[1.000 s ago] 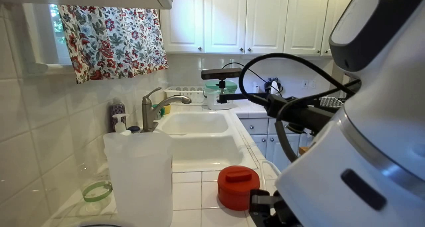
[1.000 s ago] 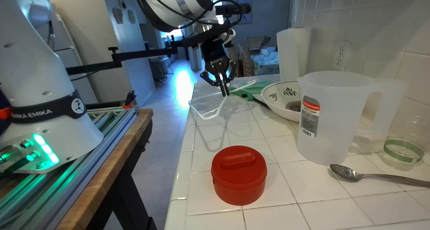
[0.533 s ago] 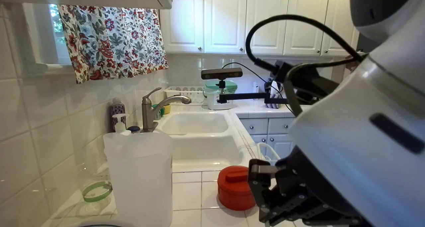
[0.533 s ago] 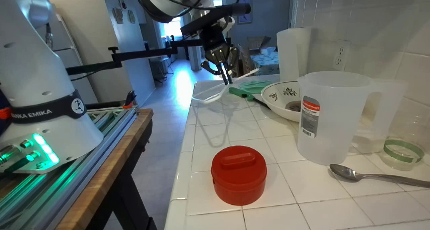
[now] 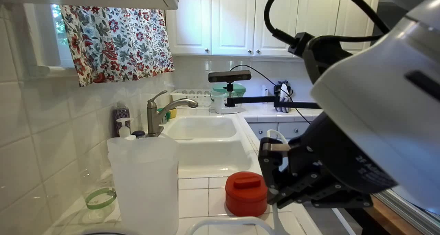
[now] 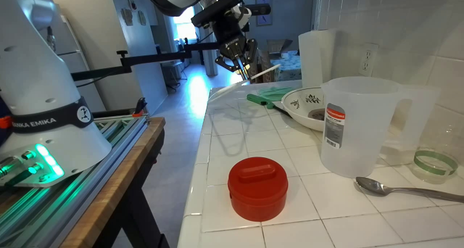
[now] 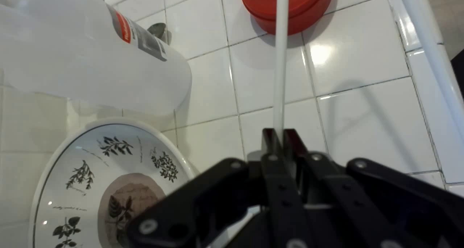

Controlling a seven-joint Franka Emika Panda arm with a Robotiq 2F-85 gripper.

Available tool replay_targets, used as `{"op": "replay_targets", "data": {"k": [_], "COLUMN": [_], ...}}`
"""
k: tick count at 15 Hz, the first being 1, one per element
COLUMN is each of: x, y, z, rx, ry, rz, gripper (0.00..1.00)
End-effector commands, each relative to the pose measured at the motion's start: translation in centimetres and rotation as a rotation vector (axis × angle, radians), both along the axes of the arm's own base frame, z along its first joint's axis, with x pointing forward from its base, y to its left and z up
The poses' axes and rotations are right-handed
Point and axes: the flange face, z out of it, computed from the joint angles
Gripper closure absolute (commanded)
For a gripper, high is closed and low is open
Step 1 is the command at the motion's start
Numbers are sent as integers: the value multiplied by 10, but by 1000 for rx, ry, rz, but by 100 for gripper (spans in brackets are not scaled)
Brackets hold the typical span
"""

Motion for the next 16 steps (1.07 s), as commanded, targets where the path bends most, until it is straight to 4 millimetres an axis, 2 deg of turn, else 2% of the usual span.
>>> {"op": "replay_targets", "data": {"k": [1, 16], "x": [-3, -3], "y": [-6, 3], "z": [18, 73], "rx": [-31, -130], "ry": [-40, -179], "rz": [-11, 25], "gripper": [98, 98]}}
